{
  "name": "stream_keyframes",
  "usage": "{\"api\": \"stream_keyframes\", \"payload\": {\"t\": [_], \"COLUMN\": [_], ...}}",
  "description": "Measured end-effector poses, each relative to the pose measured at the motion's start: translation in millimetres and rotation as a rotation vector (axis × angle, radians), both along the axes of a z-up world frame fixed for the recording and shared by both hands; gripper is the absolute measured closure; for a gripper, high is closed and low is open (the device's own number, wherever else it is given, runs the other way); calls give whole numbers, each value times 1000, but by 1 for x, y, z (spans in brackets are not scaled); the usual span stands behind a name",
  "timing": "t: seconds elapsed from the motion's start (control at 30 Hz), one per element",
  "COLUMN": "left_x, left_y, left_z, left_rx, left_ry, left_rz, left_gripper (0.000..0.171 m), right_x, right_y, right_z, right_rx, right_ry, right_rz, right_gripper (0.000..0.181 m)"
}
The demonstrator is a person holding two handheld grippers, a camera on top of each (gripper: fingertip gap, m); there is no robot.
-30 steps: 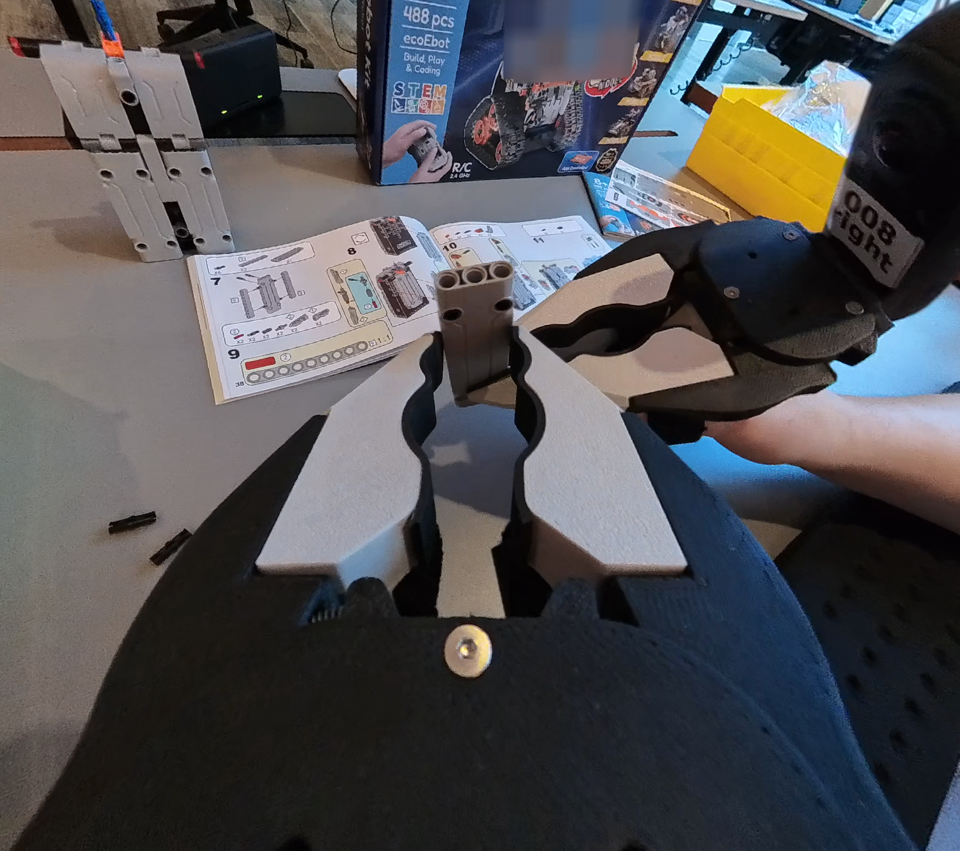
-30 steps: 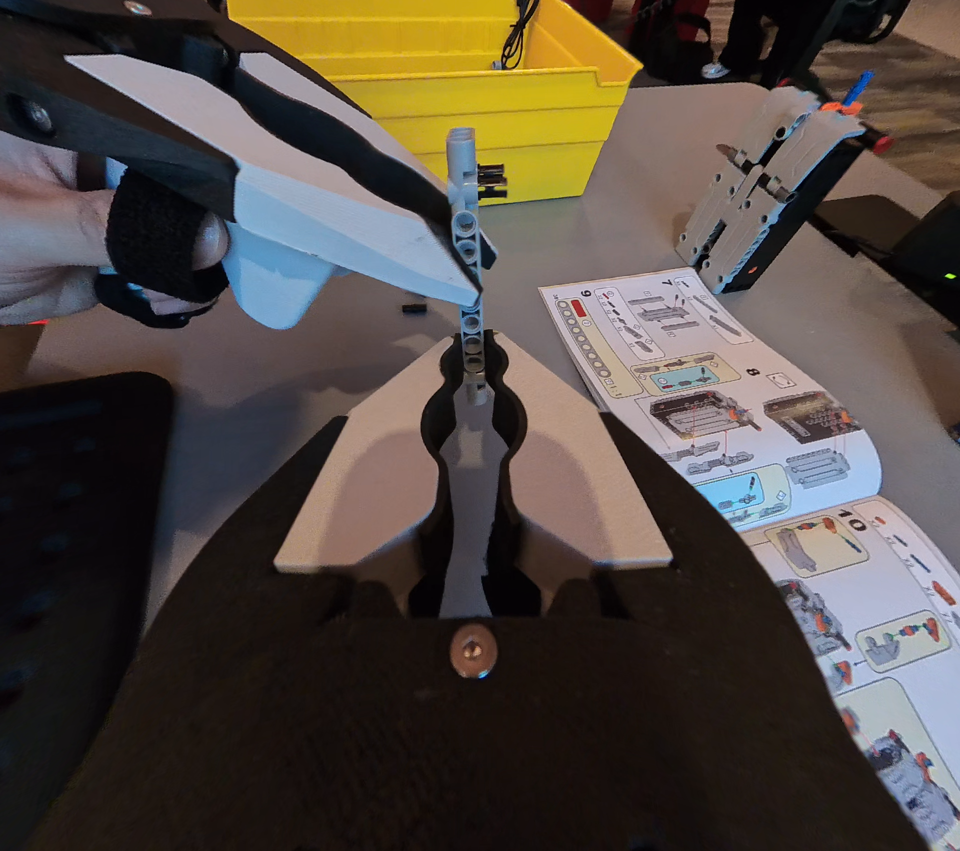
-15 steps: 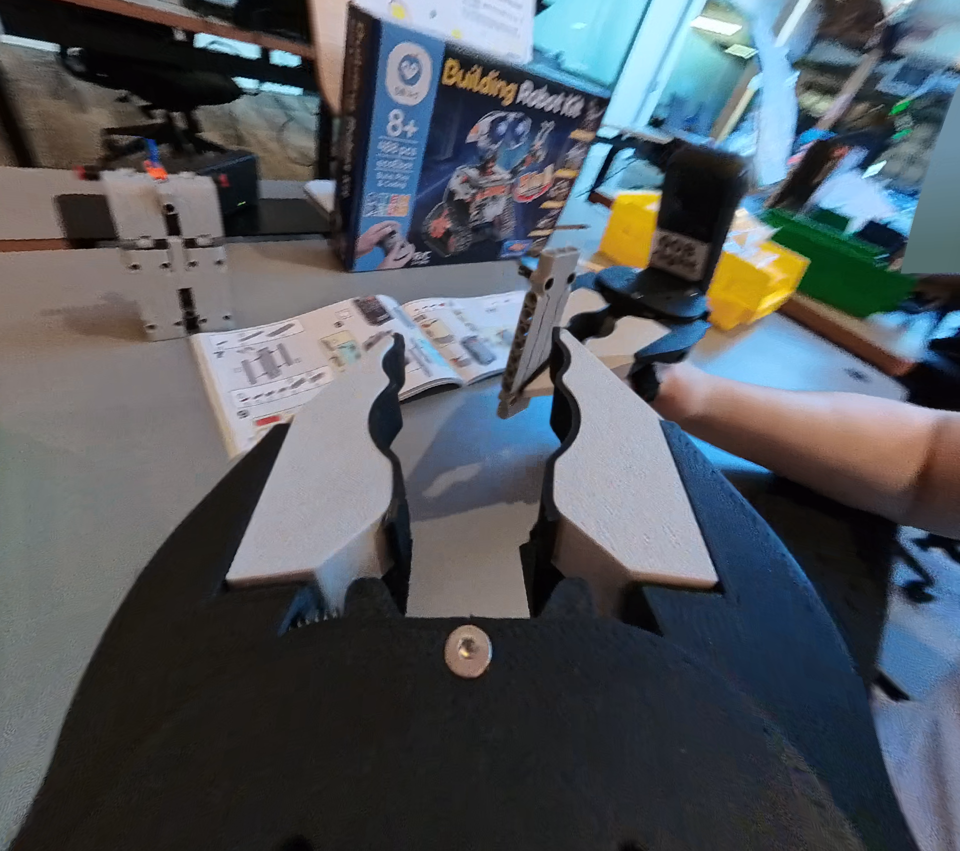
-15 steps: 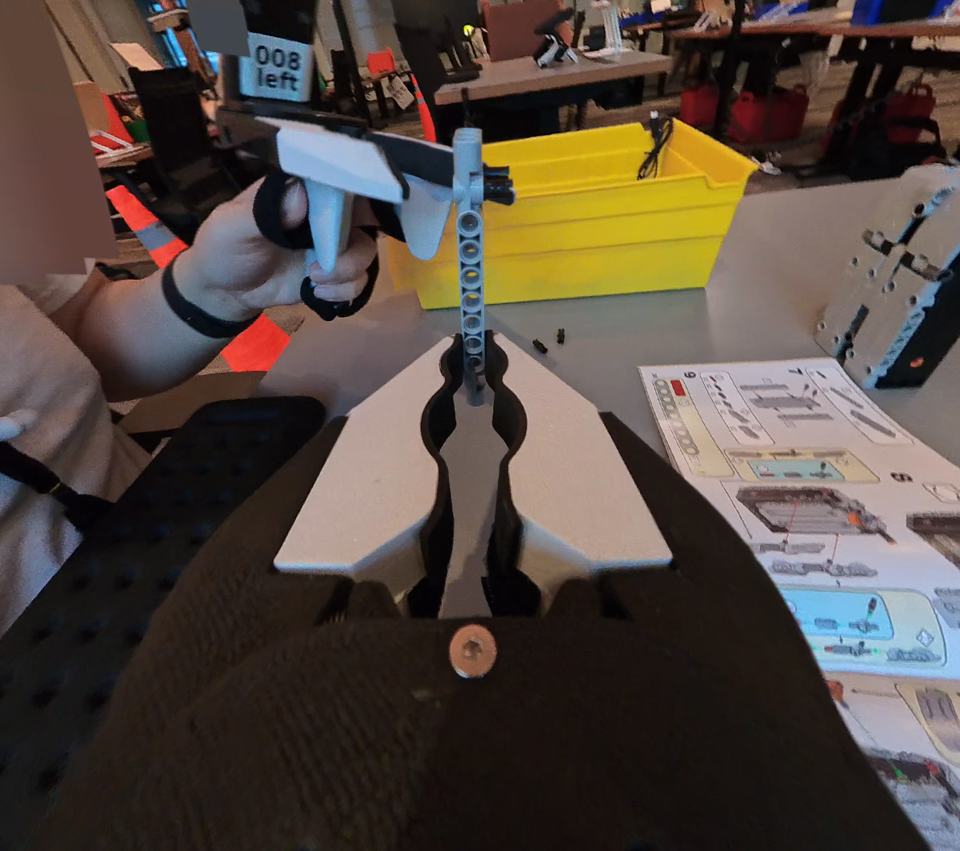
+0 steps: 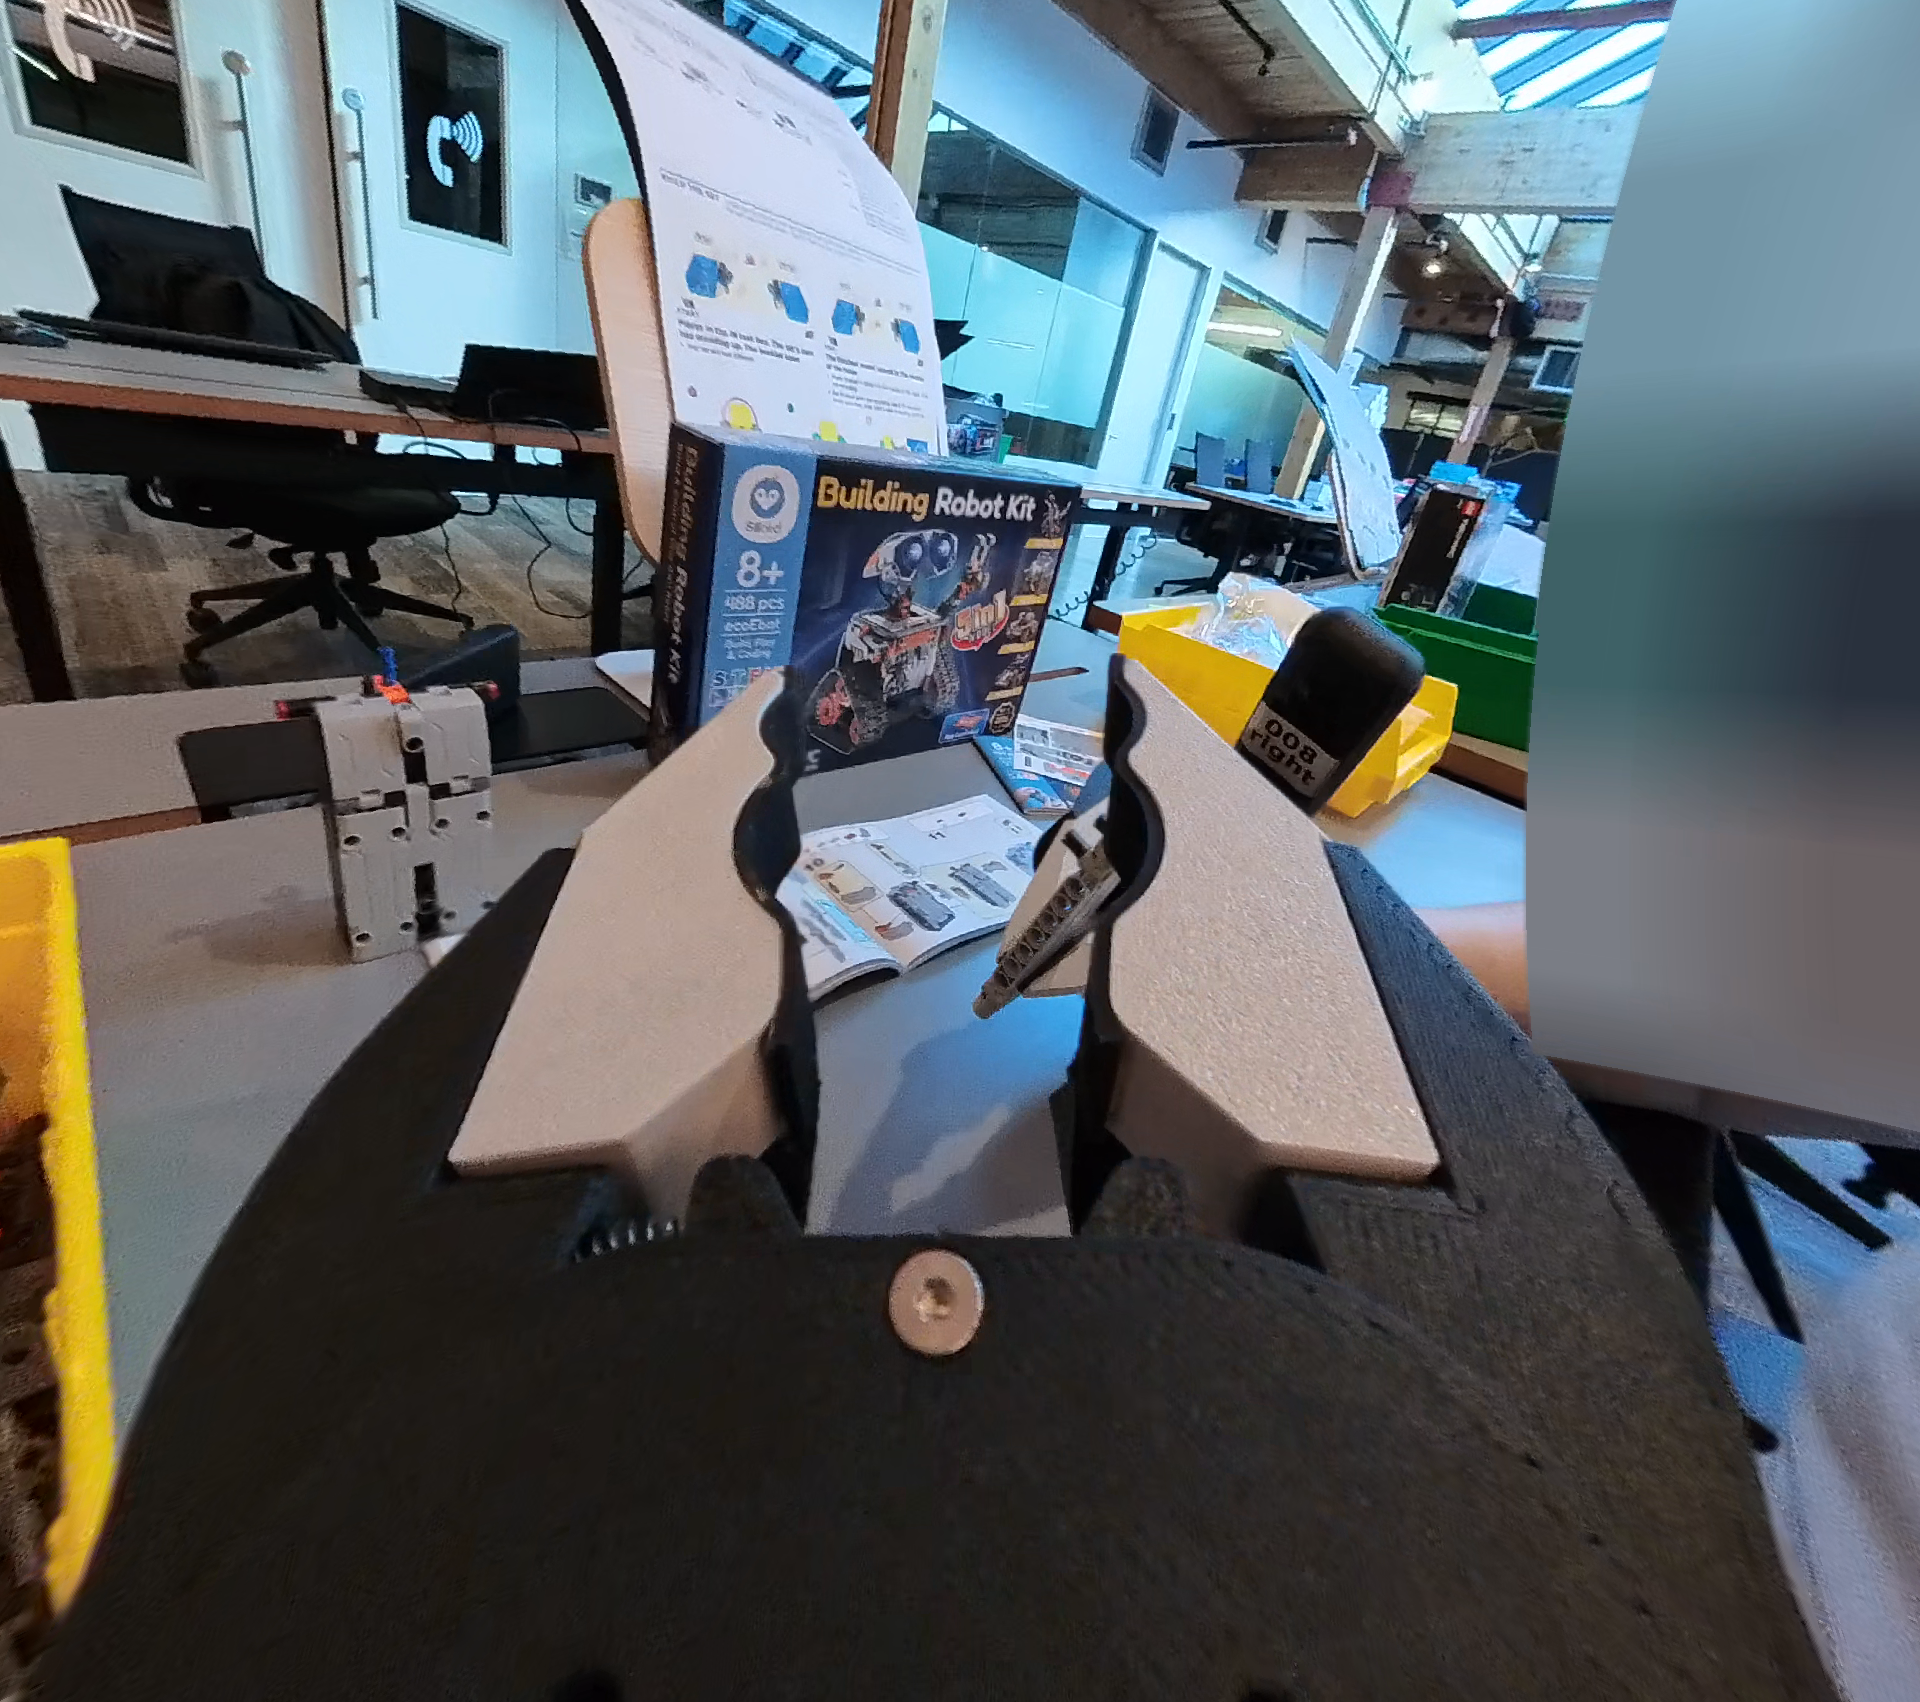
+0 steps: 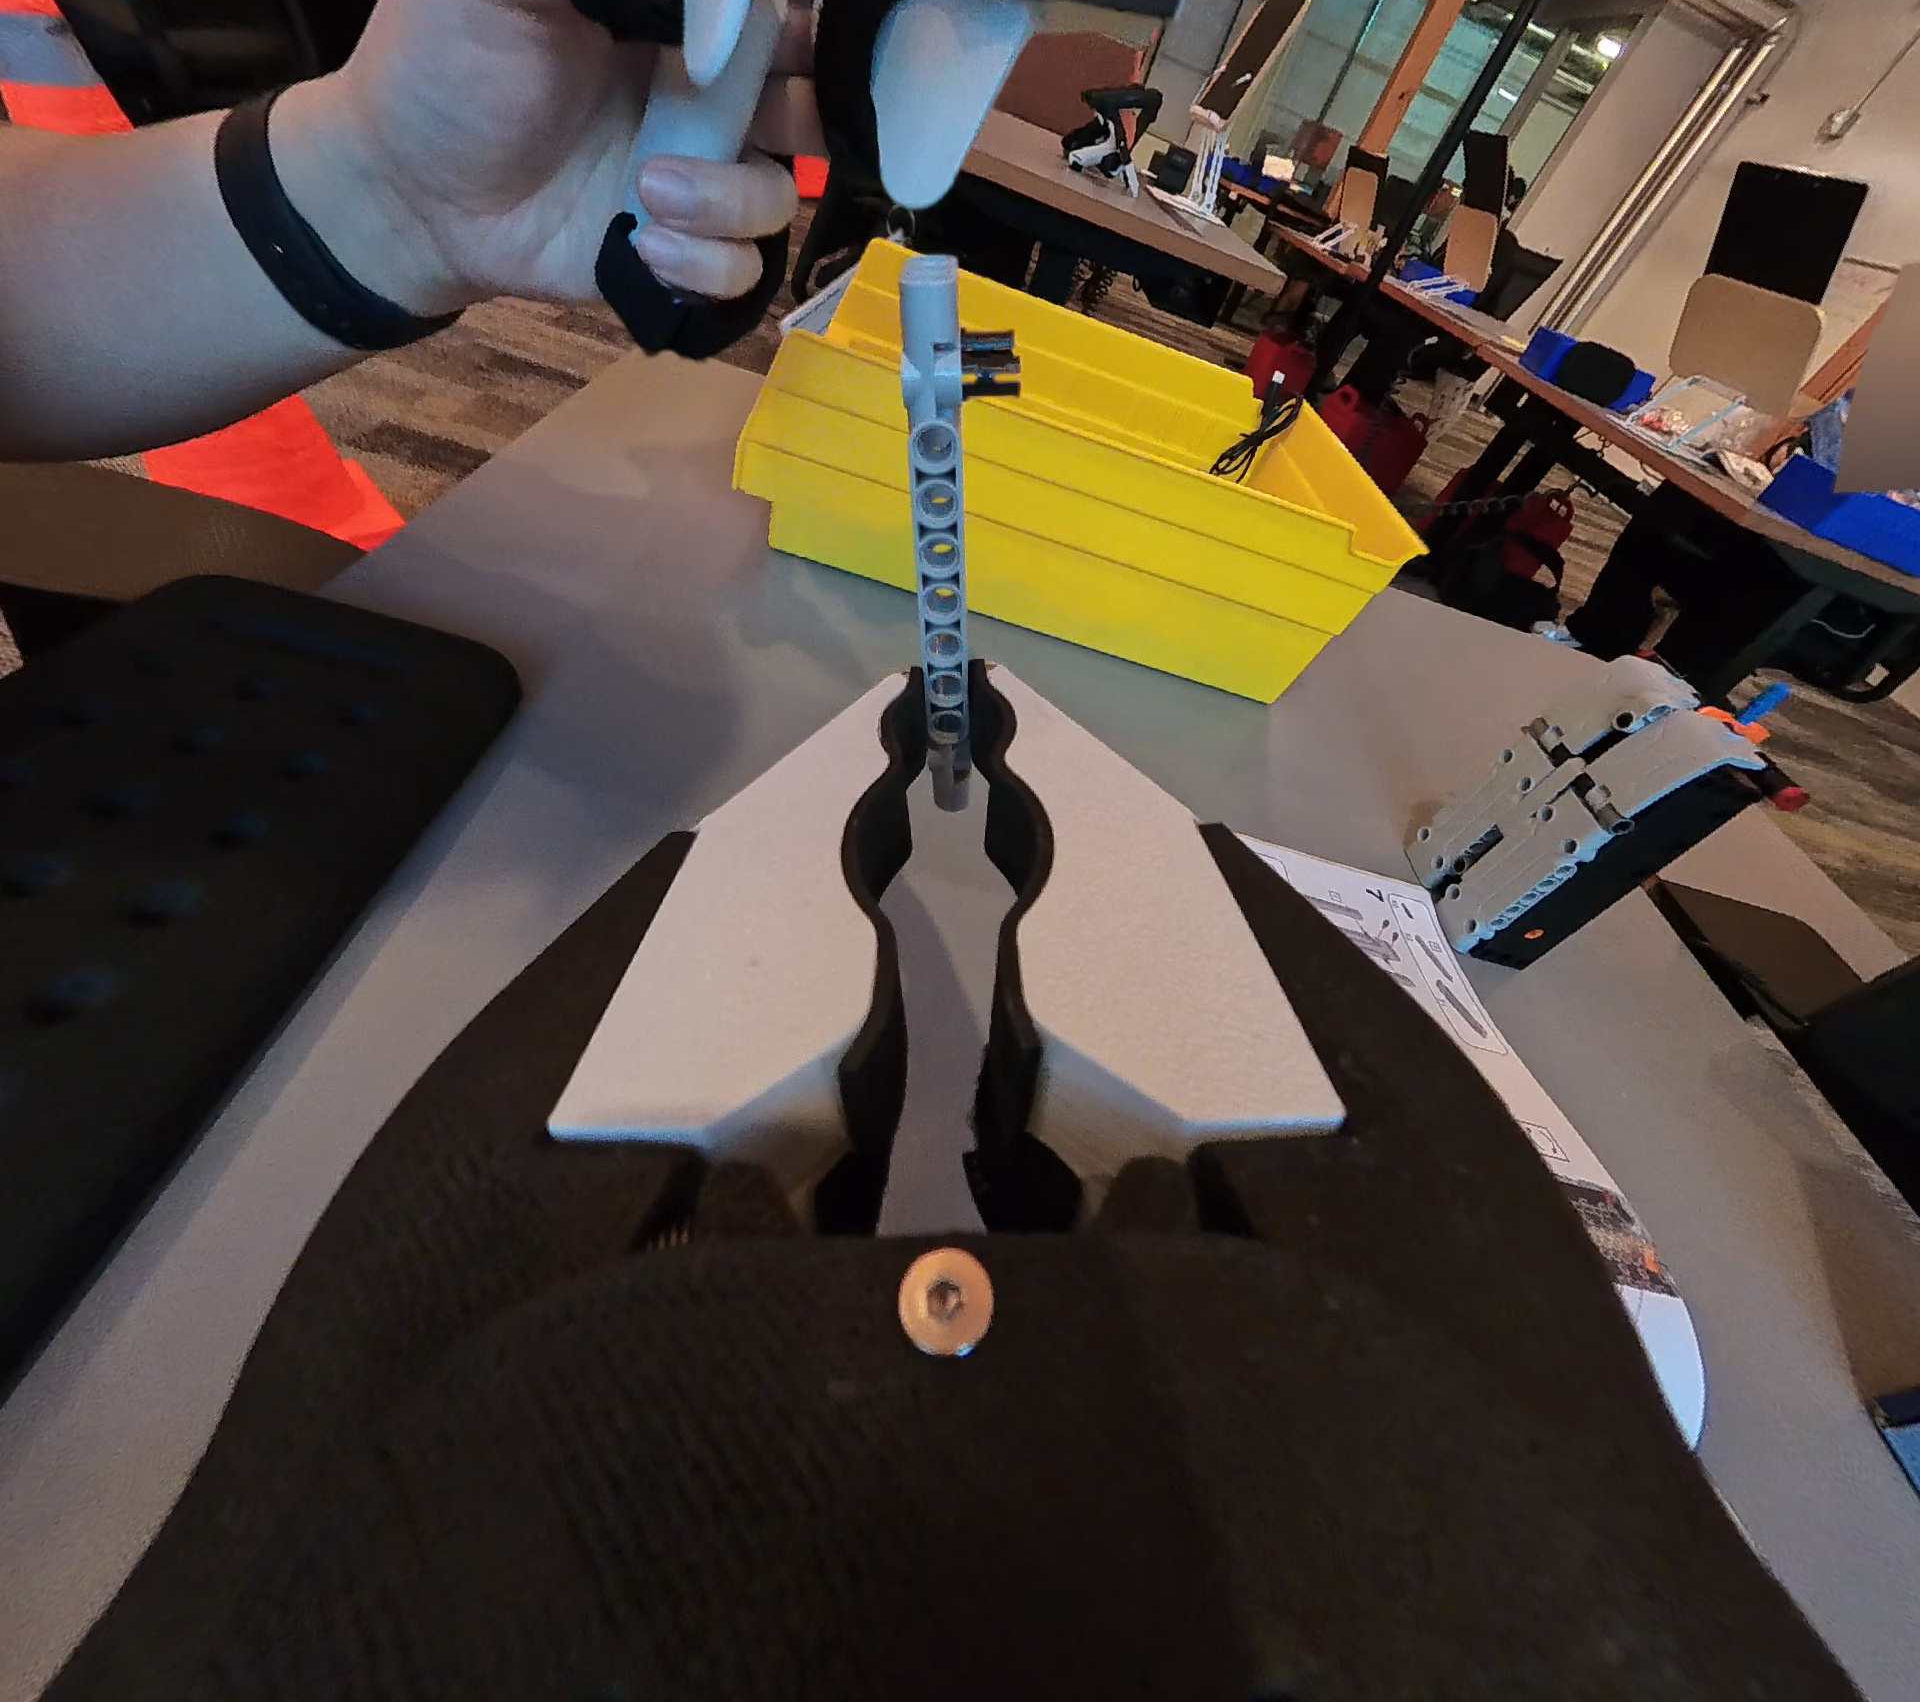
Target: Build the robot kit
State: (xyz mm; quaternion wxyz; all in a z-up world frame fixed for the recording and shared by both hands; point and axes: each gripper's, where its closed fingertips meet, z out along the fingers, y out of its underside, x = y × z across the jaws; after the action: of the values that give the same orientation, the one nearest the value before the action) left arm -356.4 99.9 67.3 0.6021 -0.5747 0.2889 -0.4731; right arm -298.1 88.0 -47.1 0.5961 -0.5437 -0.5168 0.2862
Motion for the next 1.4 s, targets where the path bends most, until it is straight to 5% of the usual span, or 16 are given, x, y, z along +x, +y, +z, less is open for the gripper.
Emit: {"api": "stream_keyframes", "payload": {"t": [1.4], "left_x": [-14], "left_y": [6], "left_z": [3], "left_rx": [-19], "left_ry": [-35], "left_rz": [45], "left_gripper": [118], "right_x": [4], "right_y": [-1], "right_z": [1], "right_rx": [-32], "right_ry": [30], "right_rz": [22], "right_gripper": [175]}}
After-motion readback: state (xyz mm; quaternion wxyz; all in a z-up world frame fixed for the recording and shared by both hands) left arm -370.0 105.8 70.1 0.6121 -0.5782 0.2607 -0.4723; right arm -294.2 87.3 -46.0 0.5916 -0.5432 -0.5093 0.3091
